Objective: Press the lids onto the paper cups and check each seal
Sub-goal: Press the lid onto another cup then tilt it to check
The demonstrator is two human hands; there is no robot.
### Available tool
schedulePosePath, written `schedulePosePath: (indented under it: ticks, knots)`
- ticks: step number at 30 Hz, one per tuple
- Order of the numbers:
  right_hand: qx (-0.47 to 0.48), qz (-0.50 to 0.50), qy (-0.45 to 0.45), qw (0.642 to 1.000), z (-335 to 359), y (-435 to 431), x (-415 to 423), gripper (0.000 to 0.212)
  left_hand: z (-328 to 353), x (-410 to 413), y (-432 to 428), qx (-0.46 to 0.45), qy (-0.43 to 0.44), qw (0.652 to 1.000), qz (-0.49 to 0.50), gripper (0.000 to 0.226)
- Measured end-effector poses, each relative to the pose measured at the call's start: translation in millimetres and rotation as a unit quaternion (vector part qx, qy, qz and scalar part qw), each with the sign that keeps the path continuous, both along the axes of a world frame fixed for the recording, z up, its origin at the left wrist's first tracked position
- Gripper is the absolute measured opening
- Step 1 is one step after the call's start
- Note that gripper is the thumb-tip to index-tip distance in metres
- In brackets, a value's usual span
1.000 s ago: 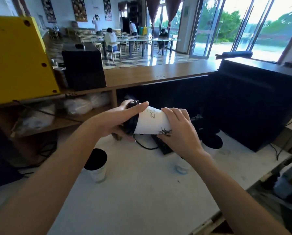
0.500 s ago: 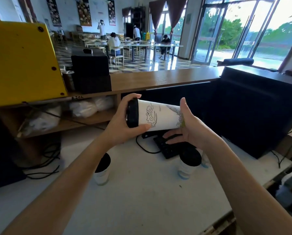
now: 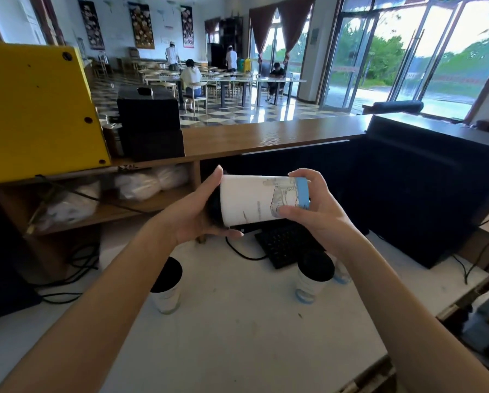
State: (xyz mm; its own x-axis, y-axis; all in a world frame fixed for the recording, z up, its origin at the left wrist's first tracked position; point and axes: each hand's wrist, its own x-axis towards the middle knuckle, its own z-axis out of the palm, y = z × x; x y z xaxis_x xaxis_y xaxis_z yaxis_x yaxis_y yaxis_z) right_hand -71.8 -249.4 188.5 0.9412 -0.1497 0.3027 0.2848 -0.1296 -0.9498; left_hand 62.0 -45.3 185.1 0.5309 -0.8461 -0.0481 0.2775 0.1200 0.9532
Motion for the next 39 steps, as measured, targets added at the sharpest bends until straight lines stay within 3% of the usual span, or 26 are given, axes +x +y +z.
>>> schedulePosePath:
  ticks: [3, 5, 7, 9, 11, 13, 15, 17, 19, 21, 23, 27, 30, 33, 39]
  knots:
    - [-0.039, 0.012, 0.001, 0.999, -1, -4, 1, 0.055, 1, -5, -8, 0.016, 0.029, 0.996, 0.077, 0.046]
    - [-0.032, -0.004, 0.022, 0.999, 2, -6, 2, 0.046, 0, -10, -11, 0.012, -0.012, 0.993, 0.118, 0.046]
    - [0.026, -0.027, 0.080, 0.996, 8, -7, 5, 0.047, 1, -16, -13, 0.000, -0.080, 0.986, 0.149, 0.046]
    - [0.080, -0.032, 0.146, 0.985, 13, -6, 8, 0.070, 4, -22, -12, -0.005, -0.169, 0.969, 0.179, 0.051]
    - [0.086, -0.015, 0.186, 0.979, 17, -4, 9, 0.078, 9, -26, -10, -0.005, -0.312, 0.928, 0.203, 0.059]
    - [0.086, -0.006, 0.190, 0.978, 19, -2, 9, 0.076, 12, -28, -9, -0.016, -0.429, 0.878, 0.209, 0.064]
    - [0.107, -0.006, 0.157, 0.982, 20, -1, 8, 0.063, 15, -29, -9, -0.033, -0.479, 0.853, 0.206, 0.069]
    - [0.137, -0.008, 0.116, 0.984, 19, 0, 6, 0.052, 17, -28, -7, -0.038, -0.483, 0.857, 0.176, 0.074]
    - [0.136, -0.017, 0.084, 0.987, 17, 1, 3, 0.047, 20, -25, -4, -0.024, -0.435, 0.889, 0.138, 0.075]
    - [0.117, -0.020, 0.055, 0.991, 16, 2, 0, 0.049, 23, -21, -2, -0.023, -0.292, 0.950, 0.107, 0.065]
    - [0.098, -0.010, 0.029, 0.995, 18, 2, -4, 0.049, 23, -14, -1, -0.019, -0.136, 0.989, 0.058, 0.049]
    - [0.031, 0.012, -0.012, 0.999, 22, -1, -9, 0.050, 21, -4, 0, 0.000, -0.035, 0.999, -0.001, 0.054]
    - [0.007, 0.020, -0.027, 0.999, 22, -1, -8, 0.052, 19, -2, -5, 0.018, -0.040, 0.999, 0.016, 0.050]
    - [0.037, 0.024, -0.008, 0.999, 17, -5, -2, 0.057, 18, -4, -10, 0.022, -0.110, 0.990, 0.080, 0.042]
    - [0.254, -0.046, 0.098, 0.961, -19, 3, 20, 0.063, 14, -9, -15, 0.049, -0.294, 0.924, 0.240, 0.045]
